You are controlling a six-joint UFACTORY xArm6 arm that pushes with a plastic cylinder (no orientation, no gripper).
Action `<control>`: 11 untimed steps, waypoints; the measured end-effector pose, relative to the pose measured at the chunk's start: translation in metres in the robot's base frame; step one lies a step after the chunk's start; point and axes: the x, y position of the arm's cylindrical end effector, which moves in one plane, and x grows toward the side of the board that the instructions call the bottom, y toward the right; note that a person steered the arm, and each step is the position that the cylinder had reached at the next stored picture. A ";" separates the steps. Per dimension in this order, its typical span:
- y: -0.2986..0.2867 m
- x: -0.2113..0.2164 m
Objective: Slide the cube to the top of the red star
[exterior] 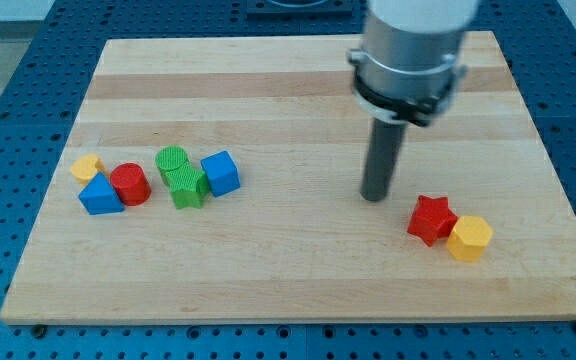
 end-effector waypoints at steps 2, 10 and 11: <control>-0.136 -0.058; -0.128 -0.019; -0.096 -0.032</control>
